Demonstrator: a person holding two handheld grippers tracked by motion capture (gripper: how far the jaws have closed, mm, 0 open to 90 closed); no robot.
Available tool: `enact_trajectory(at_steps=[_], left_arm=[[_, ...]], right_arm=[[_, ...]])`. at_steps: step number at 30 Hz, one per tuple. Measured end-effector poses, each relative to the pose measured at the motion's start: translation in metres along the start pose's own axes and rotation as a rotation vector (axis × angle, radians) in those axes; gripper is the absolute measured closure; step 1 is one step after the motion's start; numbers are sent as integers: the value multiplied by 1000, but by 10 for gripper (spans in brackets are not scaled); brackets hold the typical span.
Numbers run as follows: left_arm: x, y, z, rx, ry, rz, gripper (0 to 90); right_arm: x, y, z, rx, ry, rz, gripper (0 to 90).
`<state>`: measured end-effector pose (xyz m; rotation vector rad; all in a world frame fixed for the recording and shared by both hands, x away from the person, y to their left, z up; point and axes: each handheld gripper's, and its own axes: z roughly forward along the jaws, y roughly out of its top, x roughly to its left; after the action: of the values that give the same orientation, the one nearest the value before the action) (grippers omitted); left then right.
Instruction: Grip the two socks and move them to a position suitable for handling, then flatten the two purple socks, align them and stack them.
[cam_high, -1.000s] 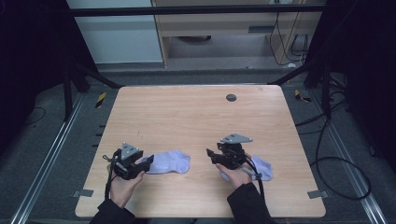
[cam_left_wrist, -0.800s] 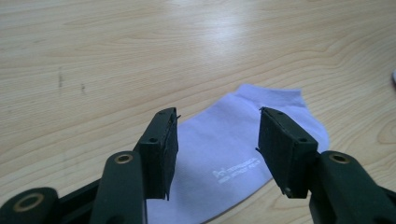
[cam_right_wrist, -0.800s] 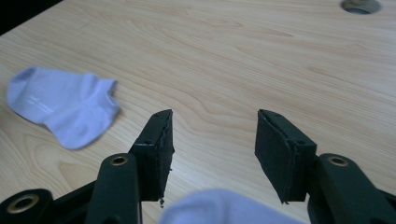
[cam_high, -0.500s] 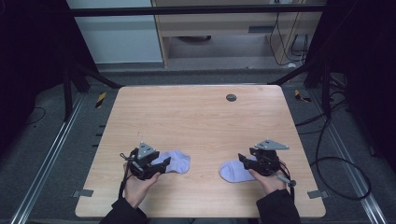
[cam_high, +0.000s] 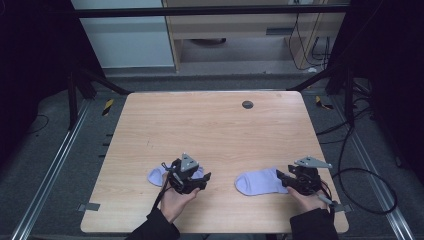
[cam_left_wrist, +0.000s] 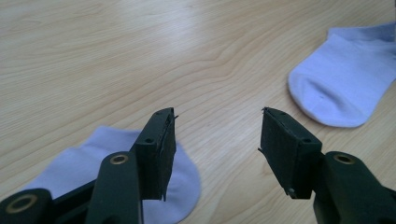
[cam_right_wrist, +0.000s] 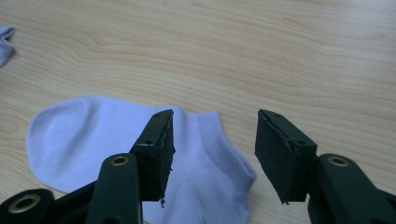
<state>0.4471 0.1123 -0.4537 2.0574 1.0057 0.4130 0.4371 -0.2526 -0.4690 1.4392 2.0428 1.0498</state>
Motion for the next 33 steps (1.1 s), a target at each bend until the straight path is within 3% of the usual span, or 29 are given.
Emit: enact_trajectory(at_steps=[10,19,26,33], left_arm=[[-33,12,29,36,-49,48,448],[-54,14,55,68,-77,74,496],[-65,12,78,116,-97,79,548],[-68,12,83,142,-85,74,651]], right_arm=[[-8,-6,6,52,-13,-5,503],[-15,-13,11,99,-15,-6,574],[-16,-15,14,128,-5,-12,647],[-17,-16,17,166,-11,-23,754]])
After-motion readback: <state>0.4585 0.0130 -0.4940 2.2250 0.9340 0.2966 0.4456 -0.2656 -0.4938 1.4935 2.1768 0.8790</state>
